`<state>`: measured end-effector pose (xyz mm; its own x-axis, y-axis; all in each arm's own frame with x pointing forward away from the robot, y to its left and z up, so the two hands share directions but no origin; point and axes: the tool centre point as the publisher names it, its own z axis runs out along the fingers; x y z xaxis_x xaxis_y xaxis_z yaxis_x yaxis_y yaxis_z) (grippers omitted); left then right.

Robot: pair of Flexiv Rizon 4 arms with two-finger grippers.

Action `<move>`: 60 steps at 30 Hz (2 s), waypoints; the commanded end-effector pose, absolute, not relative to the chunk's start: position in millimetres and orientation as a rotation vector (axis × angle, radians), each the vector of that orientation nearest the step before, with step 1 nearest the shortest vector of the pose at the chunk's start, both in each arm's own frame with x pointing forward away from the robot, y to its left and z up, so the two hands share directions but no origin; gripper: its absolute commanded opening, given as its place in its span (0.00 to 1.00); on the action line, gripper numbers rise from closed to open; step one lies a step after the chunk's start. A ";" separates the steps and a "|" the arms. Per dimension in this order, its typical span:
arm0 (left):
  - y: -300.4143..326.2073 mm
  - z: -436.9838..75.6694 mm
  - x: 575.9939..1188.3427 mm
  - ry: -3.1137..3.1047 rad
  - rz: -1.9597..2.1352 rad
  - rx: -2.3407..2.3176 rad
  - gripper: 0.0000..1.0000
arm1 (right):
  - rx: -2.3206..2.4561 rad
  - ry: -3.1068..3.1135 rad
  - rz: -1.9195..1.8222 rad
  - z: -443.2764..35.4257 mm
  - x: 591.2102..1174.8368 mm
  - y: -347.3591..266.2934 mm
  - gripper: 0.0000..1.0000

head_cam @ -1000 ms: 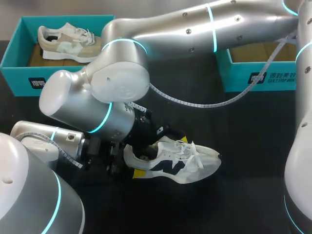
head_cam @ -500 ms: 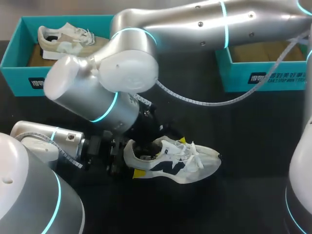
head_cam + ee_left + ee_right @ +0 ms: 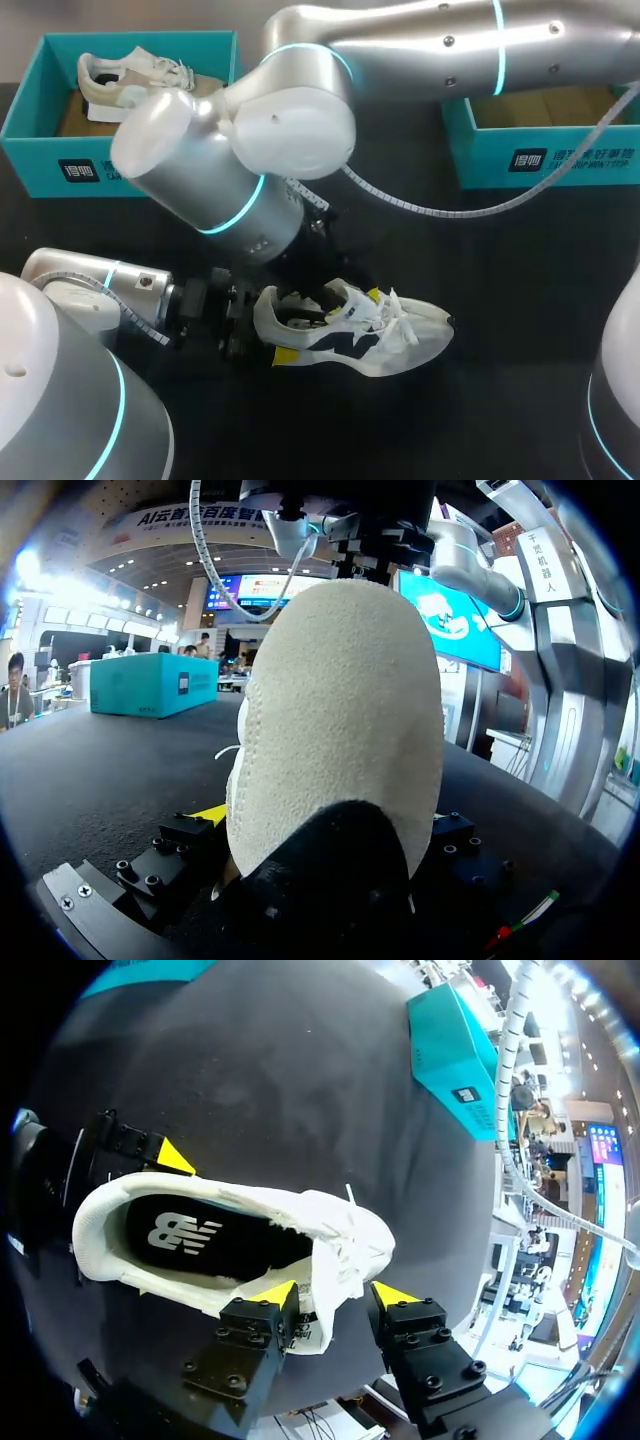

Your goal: Take the shoe out of the shoebox, open the shoe tongue, remove and reinsert the insole, then place the shoe into the shoebox

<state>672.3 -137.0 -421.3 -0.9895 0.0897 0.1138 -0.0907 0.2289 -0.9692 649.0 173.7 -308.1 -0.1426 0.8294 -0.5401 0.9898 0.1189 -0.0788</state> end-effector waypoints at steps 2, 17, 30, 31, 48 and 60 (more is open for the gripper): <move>-138.8 -423.5 673.1 -2.344 1.860 -0.002 0.00 | 2.141 1.658 -0.473 -310.6 639.7 169.2 0.44; -138.8 -423.5 673.1 -2.344 1.860 -0.002 0.00 | 2.227 1.684 -0.460 -312.6 638.4 174.7 0.19; -138.8 -423.5 673.1 -2.344 1.860 -0.002 0.00 | 2.079 2.092 -0.479 -309.3 650.1 163.6 0.00; -138.8 -423.5 673.1 -2.344 1.860 -0.002 0.00 | 2.060 2.111 -0.482 -309.2 650.6 162.2 0.00; -138.8 -423.5 673.1 -2.344 1.860 -0.002 0.00 | 1.840 2.490 -0.356 -306.3 654.7 125.2 0.00; -138.8 -423.5 673.1 -2.344 1.860 -0.002 0.00 | 1.749 2.714 -0.144 -315.4 656.2 99.5 0.00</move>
<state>672.3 -137.0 -421.3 -0.9894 0.0897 0.1138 -0.0908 0.2290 -0.9692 662.4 115.0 -314.7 -0.4216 0.8893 -0.1773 0.9040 0.3969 -0.1592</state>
